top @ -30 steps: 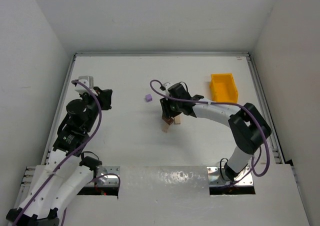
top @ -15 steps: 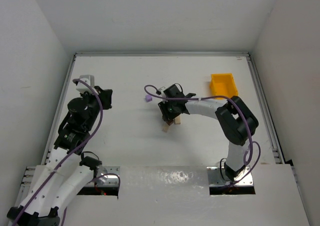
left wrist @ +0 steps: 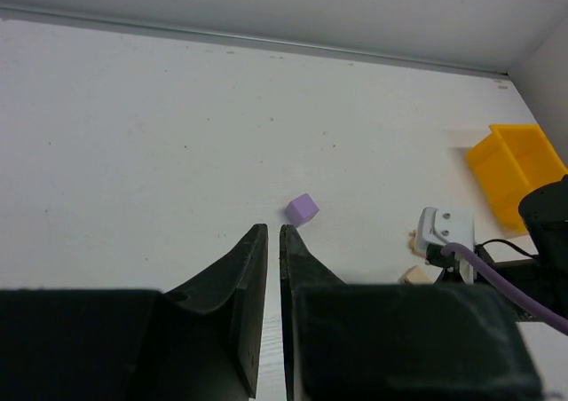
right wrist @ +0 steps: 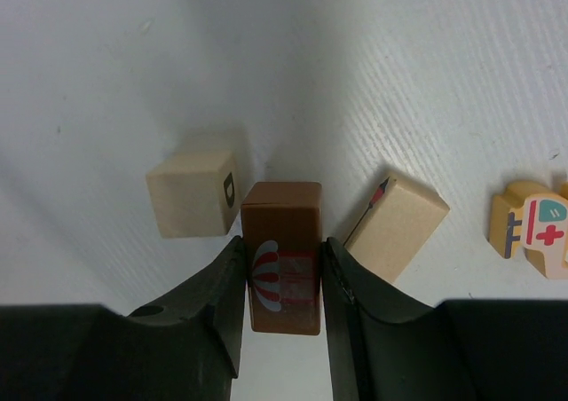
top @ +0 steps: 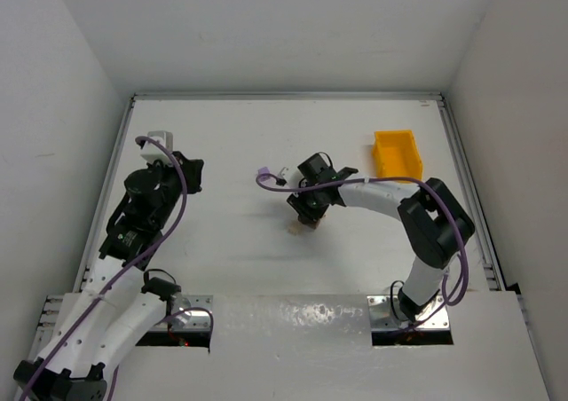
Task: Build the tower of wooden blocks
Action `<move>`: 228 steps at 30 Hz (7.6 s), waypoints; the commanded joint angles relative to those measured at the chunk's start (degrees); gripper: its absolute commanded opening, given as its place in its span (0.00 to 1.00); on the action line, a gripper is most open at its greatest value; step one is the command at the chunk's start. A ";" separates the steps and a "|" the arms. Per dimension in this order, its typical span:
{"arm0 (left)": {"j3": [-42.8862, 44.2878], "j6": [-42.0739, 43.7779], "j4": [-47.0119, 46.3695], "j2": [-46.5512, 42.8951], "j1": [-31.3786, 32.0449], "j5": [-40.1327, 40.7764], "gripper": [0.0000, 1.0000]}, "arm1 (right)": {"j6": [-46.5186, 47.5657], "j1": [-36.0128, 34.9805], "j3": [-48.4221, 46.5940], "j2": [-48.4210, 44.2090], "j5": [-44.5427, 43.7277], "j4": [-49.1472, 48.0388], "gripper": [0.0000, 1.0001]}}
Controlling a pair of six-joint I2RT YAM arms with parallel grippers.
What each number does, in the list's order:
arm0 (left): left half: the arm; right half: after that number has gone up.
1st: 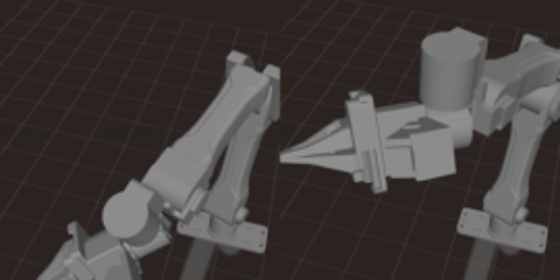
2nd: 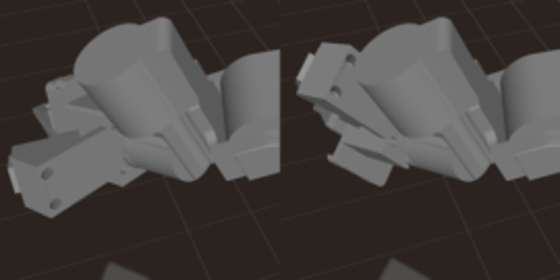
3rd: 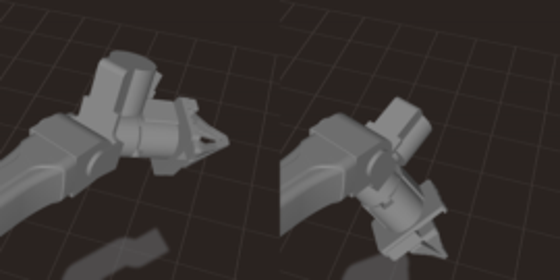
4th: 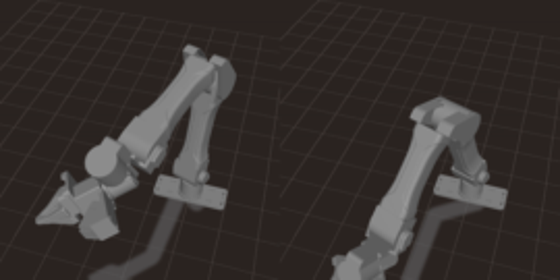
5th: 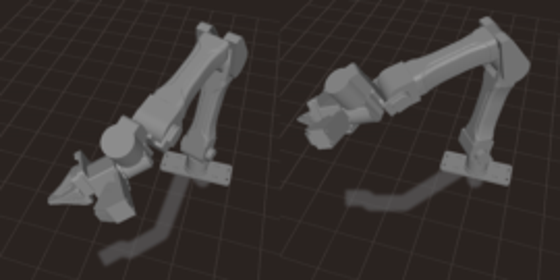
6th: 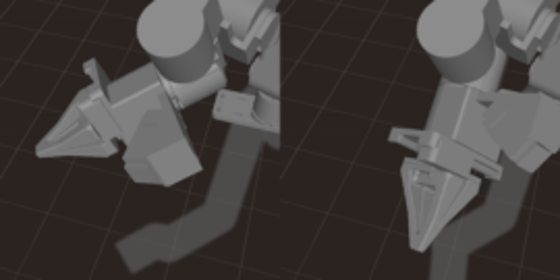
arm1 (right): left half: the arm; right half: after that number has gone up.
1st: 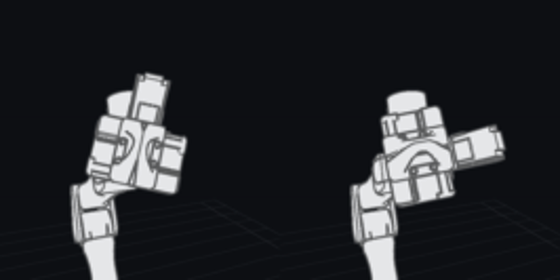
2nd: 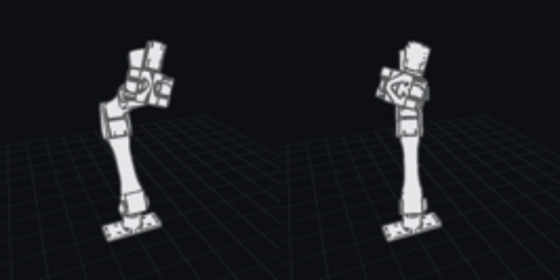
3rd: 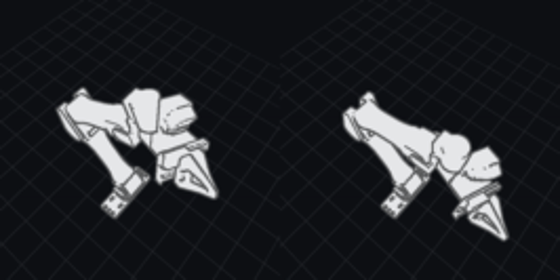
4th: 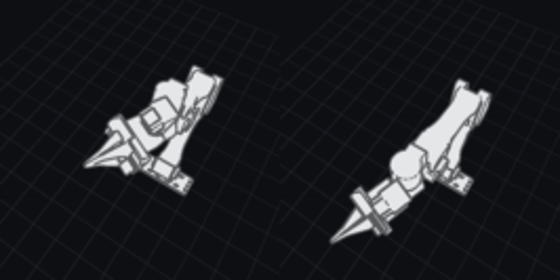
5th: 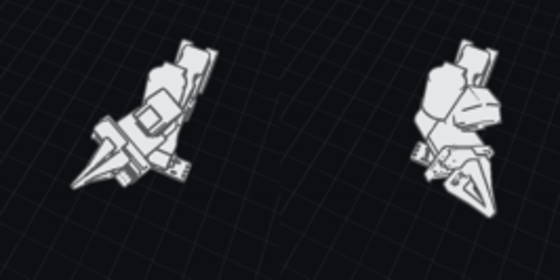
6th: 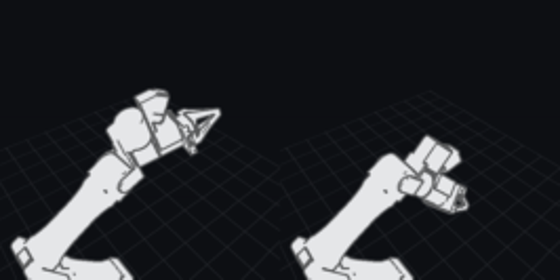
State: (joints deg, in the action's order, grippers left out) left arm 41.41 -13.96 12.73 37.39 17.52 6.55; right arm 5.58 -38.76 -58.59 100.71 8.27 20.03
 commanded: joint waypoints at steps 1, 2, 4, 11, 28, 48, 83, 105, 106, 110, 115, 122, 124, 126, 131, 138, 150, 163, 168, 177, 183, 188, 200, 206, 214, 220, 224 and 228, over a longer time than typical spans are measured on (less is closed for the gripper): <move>0.96 0.24 -2.01 -0.56 -0.73 -0.75 0.09 | 7.07 1.40 -1.62 -1.22 3.50 2.12 0.34; 0.87 0.24 -2.01 -0.65 -0.73 -0.66 0.09 | 6.72 1.76 -1.70 -0.95 4.55 1.77 0.37; 0.87 0.24 -1.83 -0.91 -0.82 -0.39 0.09 | 6.02 2.20 -2.06 -0.78 7.72 -0.08 0.50; 0.87 0.24 -1.92 -0.39 -0.82 -0.66 0.10 | 0.94 2.29 -0.76 -4.37 5.80 -3.40 0.58; 0.96 0.07 -2.19 -0.47 -1.08 -1.89 0.10 | -21.14 0.45 16.58 -20.20 2.01 -10.37 0.00; 0.78 -0.02 -2.10 -1.70 -1.35 -2.15 0.10 | -22.20 -6.15 -0.55 2.04 0.78 -17.75 0.13; 0.52 -0.55 -2.36 -2.67 -1.61 -4.08 0.10 | -37.58 -3.60 14.73 -11.06 -3.87 -14.58 0.82; 0.60 -0.63 -2.97 -1.61 -1.08 -4.88 0.10 | -28.62 -3.51 3.57 -4.11 -12.22 -8.35 0.82; 0.69 -0.63 -2.98 -1.53 -1.08 -4.70 0.10 | -28.09 -3.51 3.48 -5.07 -12.40 -7.30 0.82; 0.78 -0.55 -2.98 -1.35 -1.08 -4.44 0.10 | -26.07 -3.34 2.60 -9.55 -11.44 -4.65 0.83; 0.78 -0.63 -3.06 -0.65 -1.08 -4.61 0.11 | -27.03 2.62 7.16 -14.13 -11.10 -7.72 0.33; 0.78 -0.72 -3.15 -0.56 -0.99 -4.70 0.11 | -26.15 7.83 10.07 -13.26 -8.63 -8.78 0.00; 0.87 -0.72 -3.06 -0.39 -1.08 -4.70 0.11 | -25.80 7.91 10.25 -12.29 -8.45 -10.01 0.00; 0.87 -0.63 -3.06 -0.30 -1.08 -4.79 0.10 | -24.31 7.91 9.81 -11.50 -8.45 -10.54 0.21; 0.78 -0.64 -3.15 0.32 -1.08 -5.14 0.11 | -21.06 7.91 8.23 -8.34 -6.95 -9.40 0.45; 0.78 -0.55 -2.80 -0.21 -1.08 -4.70 0.11 | -17.98 8.00 6.21 -5.61 -5.91 -7.20 0.47; 0.69 -0.46 -2.89 0.06 -1.17 -4.70 0.11 | -18.68 8.00 4.54 -1.30 -3.79 -8.43 0.48; 0.78 -0.46 -2.71 -0.38 -1.26 -4.79 0.11 | -20.26 8.00 6.11 -2.87 -9.49 -9.49 0.23; 0.78 -0.46 -2.80 -1.00 -1.26 -4.97 0.11 | -22.19 8.00 7.61 -11.39 -12.75 -6.50 0.23; 1.04 -0.63 -2.63 -5.91 -0.38 -4.79 0.11 | -32.99 1.43 10.51 -20.02 -17.32 -2.28 0.23; 1.83 -0.63 -0.08 -10.48 2.78 -2.42 0.11 | -42.83 -3.16 12.09 -20.20 -18.46 -5.09 0.20; 1.57 -0.63 5.19 -16.72 8.49 0.91 0.11 | -47.59 -6.15 11.57 -20.64 -22.34 -4.65 0.20; -0.63 0.95 9.86 -24.11 15.09 12.52 0.11 | -55.68 -8.43 10.95 -14.58 -23.74 -8.69 0.20; -0.89 0.77 9.68 -25.08 15.79 12.26 0.11 | -57.00 -8.70 10.51 -13.08 -24.01 -10.19 0.20; -0.98 0.86 9.68 -25.35 16.85 12.44 0.12 | -57.18 -8.78 9.02 -10.71 -25.94 -9.49 0.21; -0.98 0.86 9.59 -25.26 17.29 12.44 0.12 | -56.91 -8.79 7.97 -9.83 -25.68 -9.49 0.21; -0.98 0.86 9.59 -25.43 17.37 12.53 0.12 | -57.00 -8.70 7.79 -8.95 -25.50 -9.22 0.21; -0.89 0.77 9.59 -25.35 17.46 12.44 0.12 | -57.18 -8.70 7.96 -9.04 -25.50 -8.96 0.21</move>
State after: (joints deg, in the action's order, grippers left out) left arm 40.42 -13.76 23.31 12.47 34.22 18.87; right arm -50.83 -47.09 -48.62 91.68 -16.36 12.10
